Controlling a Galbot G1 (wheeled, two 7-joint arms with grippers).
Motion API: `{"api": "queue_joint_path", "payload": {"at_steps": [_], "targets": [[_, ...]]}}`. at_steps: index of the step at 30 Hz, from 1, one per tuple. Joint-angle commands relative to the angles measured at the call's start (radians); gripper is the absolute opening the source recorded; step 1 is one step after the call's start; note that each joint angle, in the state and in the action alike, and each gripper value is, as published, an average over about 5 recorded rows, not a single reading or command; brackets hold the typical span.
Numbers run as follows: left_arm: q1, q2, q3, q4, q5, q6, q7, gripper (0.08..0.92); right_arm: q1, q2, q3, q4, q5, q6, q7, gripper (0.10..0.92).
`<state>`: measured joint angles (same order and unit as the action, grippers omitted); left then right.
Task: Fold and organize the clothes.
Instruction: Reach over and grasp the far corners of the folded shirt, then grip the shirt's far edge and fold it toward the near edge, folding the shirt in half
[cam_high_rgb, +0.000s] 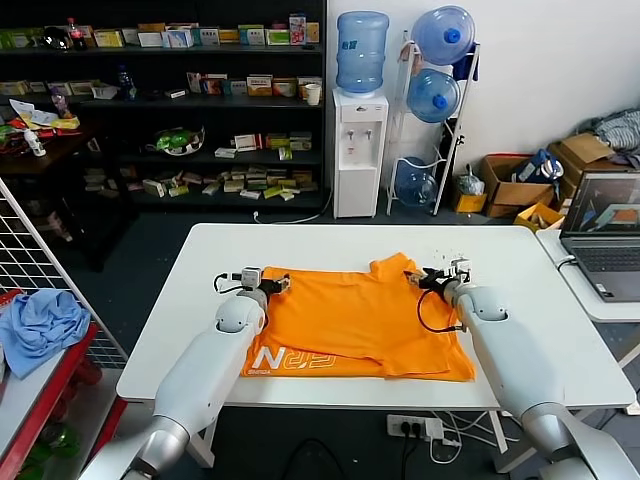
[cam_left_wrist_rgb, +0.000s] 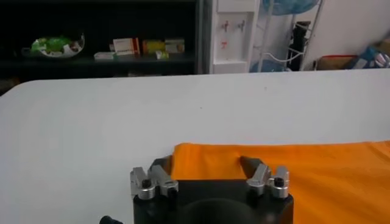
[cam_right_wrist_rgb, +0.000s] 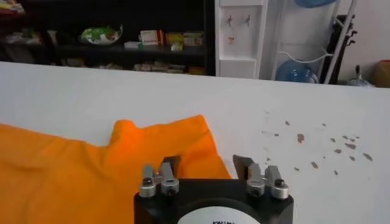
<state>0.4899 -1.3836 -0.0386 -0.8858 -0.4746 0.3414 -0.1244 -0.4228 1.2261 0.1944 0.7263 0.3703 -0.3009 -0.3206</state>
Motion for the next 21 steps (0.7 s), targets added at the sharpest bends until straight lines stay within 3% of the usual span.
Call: {"api": "queue_joint_path", "payload": {"at_steps": [1, 13, 18, 21], "targets": [[0.005, -0.009, -0.005, 0.007, 0.005, 0.002, 0.002, 0.611, 0.026, 0.039, 0.021, -0.078, -0.049, 0.041, -0.011, 0.463], [0.019, 0.027, 0.022, -0.087, -0.015, -0.021, 0.0, 0.265, 0.045, 0.039, -0.003, -0.037, -0.04, 0.087, 0.016, 0.139], [0.03, 0.052, 0.036, -0.145, -0.027, -0.031, -0.007, 0.128, 0.011, 0.02, -0.024, 0.055, -0.007, 0.072, 0.062, 0.124], [0.059, 0.073, 0.036, -0.201, -0.026, -0.03, -0.017, 0.095, -0.023, 0.0, -0.021, 0.114, -0.002, 0.066, 0.087, 0.124]]}}
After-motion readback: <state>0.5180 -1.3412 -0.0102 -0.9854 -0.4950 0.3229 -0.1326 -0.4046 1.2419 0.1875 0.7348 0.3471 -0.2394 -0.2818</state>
